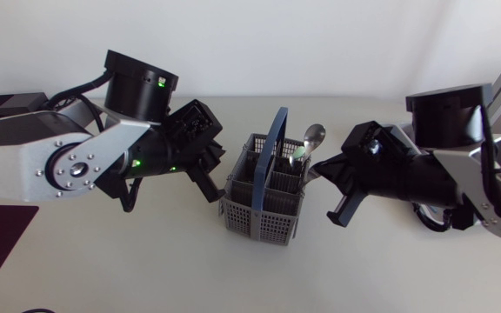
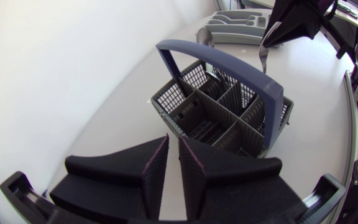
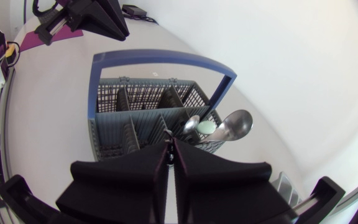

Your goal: Sort the cutlery from the basket into the organizer compartments.

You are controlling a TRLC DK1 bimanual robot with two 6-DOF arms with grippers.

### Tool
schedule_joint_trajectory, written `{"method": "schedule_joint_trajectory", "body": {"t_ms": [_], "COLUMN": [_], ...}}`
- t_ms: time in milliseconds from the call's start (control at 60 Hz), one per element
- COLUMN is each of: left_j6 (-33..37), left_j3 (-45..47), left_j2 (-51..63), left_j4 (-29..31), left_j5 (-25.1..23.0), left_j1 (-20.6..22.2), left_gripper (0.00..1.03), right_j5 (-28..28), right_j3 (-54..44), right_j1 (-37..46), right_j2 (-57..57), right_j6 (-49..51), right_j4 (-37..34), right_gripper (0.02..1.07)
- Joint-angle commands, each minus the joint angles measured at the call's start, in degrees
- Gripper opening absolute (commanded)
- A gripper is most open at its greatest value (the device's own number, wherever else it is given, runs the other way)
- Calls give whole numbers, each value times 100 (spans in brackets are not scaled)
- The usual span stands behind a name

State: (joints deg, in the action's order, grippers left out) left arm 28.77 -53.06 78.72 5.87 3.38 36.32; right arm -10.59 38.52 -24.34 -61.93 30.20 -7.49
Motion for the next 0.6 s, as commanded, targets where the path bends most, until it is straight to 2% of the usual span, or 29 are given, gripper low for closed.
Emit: {"method": "schedule_joint_trajectory", "body": {"t_ms": [0, 267, 367, 583], "left_j6": [137, 181, 199, 225], "left_j3": [120, 155, 59, -310], "left_j2": [-155, -322, -348, -208], "left_j4": [-42, -121, -130, -16], "left_j5": [58, 67, 67, 102], "left_j1": [104, 385, 561, 1211], "left_gripper": [15, 17, 21, 29], "right_j5": [-13, 83, 83, -48], "right_j3": [296, 674, 815, 911], "right_j1": [-106, -203, -203, -203], "right_j2": [269, 867, 1139, 1737], "right_j6": [-58, -5, 48, 92], "right_j4": [-227, -983, -1299, -1774], "right_gripper": [8, 8, 8, 8]}}
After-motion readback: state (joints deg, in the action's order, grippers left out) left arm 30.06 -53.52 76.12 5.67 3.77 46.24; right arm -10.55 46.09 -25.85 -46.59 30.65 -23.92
